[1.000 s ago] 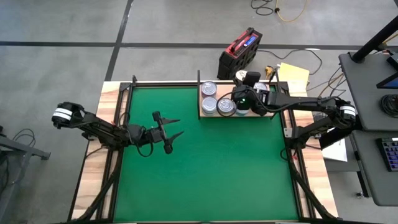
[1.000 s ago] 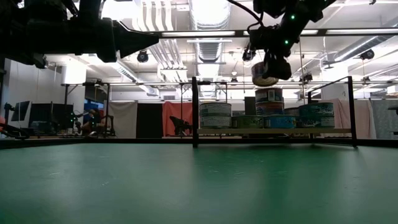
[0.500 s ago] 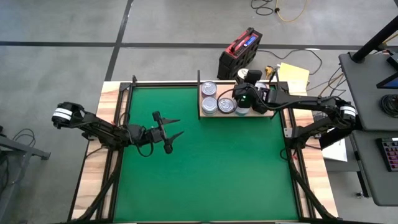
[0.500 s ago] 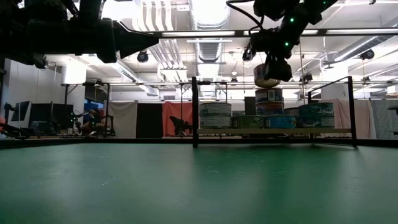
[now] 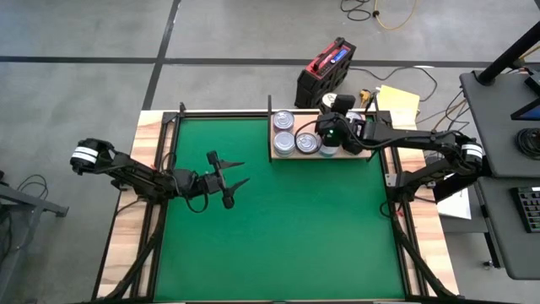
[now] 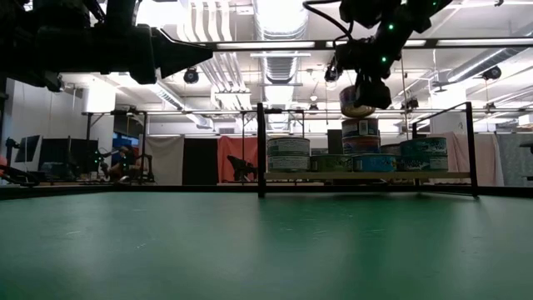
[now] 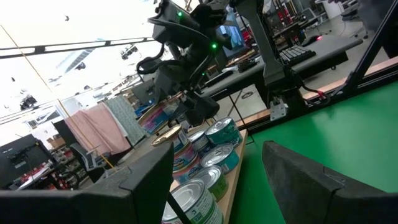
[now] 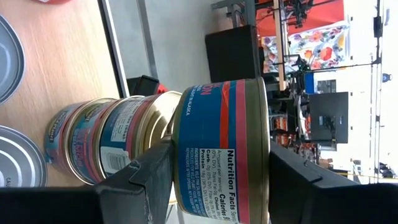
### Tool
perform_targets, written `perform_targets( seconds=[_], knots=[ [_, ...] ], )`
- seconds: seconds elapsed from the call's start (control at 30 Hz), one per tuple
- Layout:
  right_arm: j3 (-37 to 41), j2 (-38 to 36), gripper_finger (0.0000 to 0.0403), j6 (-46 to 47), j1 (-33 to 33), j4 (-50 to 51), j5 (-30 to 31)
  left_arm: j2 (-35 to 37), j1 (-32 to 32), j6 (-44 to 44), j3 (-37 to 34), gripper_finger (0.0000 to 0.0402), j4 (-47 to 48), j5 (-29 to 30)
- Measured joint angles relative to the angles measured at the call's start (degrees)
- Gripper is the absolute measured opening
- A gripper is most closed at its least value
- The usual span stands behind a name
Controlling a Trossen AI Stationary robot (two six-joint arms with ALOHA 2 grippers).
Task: Stack canned seafood by type on shelf
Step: Stack the blue/pink tuna can on top of the blue/pink tuna can on the shelf
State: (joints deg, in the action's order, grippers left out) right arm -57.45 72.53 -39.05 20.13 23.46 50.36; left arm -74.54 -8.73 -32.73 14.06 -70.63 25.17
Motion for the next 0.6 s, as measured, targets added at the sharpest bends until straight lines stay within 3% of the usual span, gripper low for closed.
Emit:
perform_targets(
  seconds=[0.6],
  knots=[
    [0.07,0.0,0.0187,-0.03,1.3,0.0,-1.31,0.0,0.0,0.0,0.0,0.023,-0.02,0.01]
  ],
)
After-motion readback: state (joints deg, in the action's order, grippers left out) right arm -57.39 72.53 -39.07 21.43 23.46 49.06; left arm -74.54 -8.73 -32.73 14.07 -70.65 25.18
